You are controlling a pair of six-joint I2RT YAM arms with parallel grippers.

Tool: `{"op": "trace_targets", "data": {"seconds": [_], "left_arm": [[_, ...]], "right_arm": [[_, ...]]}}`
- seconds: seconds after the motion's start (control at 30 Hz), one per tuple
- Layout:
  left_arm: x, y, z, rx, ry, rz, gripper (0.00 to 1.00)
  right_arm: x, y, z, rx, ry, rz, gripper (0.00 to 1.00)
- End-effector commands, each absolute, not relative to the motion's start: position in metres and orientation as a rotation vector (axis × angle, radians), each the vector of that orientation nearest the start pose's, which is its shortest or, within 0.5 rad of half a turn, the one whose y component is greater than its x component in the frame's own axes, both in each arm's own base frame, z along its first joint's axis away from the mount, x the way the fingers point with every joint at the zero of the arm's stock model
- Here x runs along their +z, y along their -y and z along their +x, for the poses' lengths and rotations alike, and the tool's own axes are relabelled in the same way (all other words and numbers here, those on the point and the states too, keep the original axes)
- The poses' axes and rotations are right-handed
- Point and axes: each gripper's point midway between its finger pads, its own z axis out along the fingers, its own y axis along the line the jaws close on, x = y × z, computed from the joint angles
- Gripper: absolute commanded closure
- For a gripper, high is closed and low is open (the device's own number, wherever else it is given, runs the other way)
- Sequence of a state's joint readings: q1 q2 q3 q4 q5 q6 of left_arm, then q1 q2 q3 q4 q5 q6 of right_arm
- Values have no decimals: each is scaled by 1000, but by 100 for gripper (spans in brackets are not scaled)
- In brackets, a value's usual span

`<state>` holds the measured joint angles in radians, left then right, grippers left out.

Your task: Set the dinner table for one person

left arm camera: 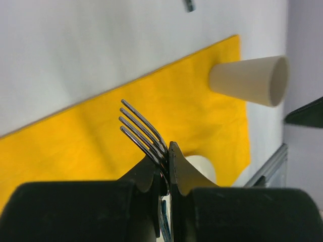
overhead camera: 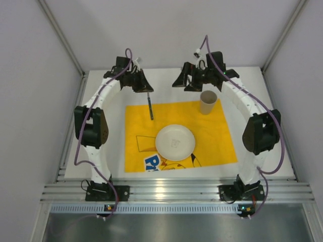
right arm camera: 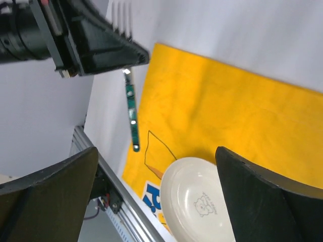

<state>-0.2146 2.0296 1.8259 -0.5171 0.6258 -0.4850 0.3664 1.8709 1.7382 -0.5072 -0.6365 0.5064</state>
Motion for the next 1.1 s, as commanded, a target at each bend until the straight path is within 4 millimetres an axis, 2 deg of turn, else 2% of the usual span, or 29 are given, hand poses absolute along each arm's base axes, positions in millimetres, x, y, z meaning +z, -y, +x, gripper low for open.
{"op": "trace_targets", "data": {"seconds": [0.0,0.03,0.13,0.17,0.2,0.23,0.27,0.37,0.4,0.43,0.47,0.57,0.63,0.73,0.87,0.9,0.97,1.0,1.03,1.07], "left_arm": [[175,179,434,-823,-2542,94,100],[154,165,423,-715,-2614,71,100],[130,144,387,-563,-2761,14,100],[112,131,374,-451,-2817,-12,100],[112,129,366,-409,-2823,-3,100],[99,131,349,-355,-2867,25,100],[92,122,345,-231,-2874,18,100],[74,123,322,42,-2903,90,100],[67,115,322,184,-2888,87,100],[63,122,316,221,-2886,115,100],[56,122,311,259,-2890,66,100],[46,125,313,300,-2841,5,100],[45,119,314,371,-2803,-27,100],[54,107,322,455,-2729,-69,100],[57,107,327,454,-2698,-89,99],[56,111,329,430,-2699,-79,78],[55,113,329,427,-2700,-68,49],[56,116,330,422,-2696,-52,41],[58,117,331,422,-2688,-46,27],[58,118,331,422,-2686,-43,25]], "right_arm": [[273,-247,438,1127,-2222,-127,0],[272,-234,445,1122,-2220,-83,0],[266,-219,453,1096,-2231,-38,0],[262,-213,455,1087,-2238,-20,0],[259,-211,456,1081,-2242,-11,0],[256,-209,457,1073,-2249,-5,0],[251,-208,457,1068,-2259,-2,0],[240,-206,457,1057,-2282,12,0],[238,-207,456,1061,-2288,13,0],[237,-206,456,1060,-2290,16,0],[236,-206,457,1061,-2292,19,0],[236,-207,457,1075,-2294,22,0],[237,-207,456,1087,-2294,28,0],[232,-204,453,1090,-2305,38,0],[231,-196,448,1083,-2311,59,0],[231,-193,449,1077,-2309,65,0],[233,-190,449,1077,-2303,71,0],[233,-188,450,1070,-2301,76,0],[234,-187,451,1068,-2299,77,0],[234,-186,452,1066,-2296,76,0]]}}
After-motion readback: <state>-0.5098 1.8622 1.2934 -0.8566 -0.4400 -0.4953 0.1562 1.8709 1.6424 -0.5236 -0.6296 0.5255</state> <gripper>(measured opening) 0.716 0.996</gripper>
